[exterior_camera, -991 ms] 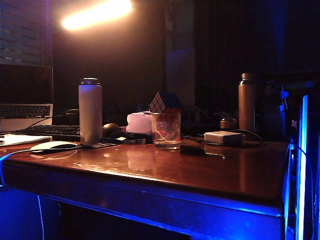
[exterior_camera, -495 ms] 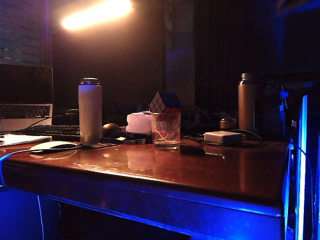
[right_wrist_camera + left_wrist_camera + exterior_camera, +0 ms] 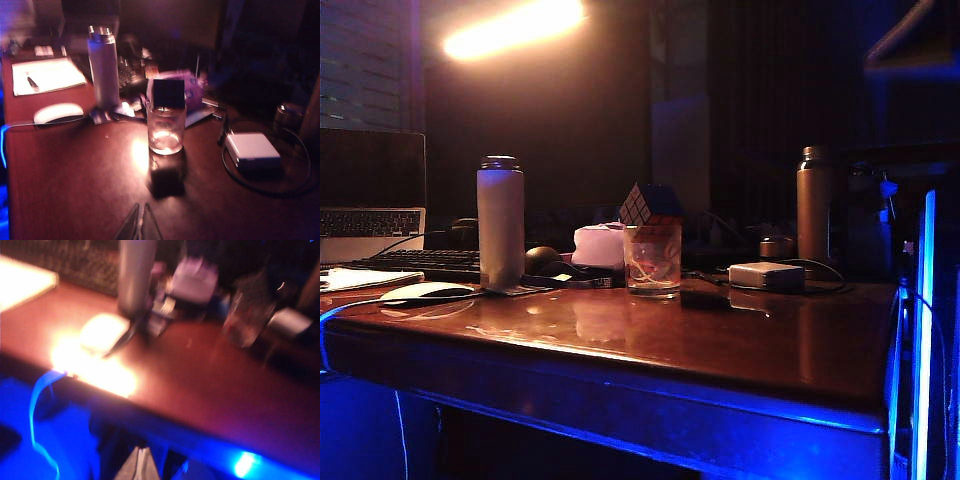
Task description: Stack the Rubik's Cube on top of the glass cup.
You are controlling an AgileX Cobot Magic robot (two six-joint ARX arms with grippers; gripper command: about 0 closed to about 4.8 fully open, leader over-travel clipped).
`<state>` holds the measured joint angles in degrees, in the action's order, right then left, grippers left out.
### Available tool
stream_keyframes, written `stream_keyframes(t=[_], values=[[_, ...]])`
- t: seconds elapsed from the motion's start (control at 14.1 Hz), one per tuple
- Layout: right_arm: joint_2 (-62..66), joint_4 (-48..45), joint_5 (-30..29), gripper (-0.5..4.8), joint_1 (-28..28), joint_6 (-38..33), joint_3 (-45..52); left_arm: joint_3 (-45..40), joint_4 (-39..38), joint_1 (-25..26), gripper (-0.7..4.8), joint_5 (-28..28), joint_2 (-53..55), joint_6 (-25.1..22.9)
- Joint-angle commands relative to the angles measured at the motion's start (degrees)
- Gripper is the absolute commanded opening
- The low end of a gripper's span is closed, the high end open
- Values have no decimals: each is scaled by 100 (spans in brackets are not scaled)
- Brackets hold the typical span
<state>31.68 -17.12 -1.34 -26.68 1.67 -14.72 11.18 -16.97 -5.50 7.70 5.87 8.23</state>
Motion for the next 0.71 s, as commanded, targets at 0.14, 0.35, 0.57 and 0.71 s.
stream_keyframes(t=[0.14, 0.35, 0.57, 0.71], values=[[-33, -164, 142, -1, -2, -57, 529, -485, 251, -2, -3, -9, 2, -195], [-33, -157, 297, -1, -2, -175, 1014, -699, 245, 0, -3, -136, 4, -522], [-37, -125, 273, -1, -2, -616, 1384, -927, 249, 0, -3, -142, 17, -476], [-46, -46, 411, -1, -2, -601, 1384, -931, 249, 2, -3, -151, 20, -481]])
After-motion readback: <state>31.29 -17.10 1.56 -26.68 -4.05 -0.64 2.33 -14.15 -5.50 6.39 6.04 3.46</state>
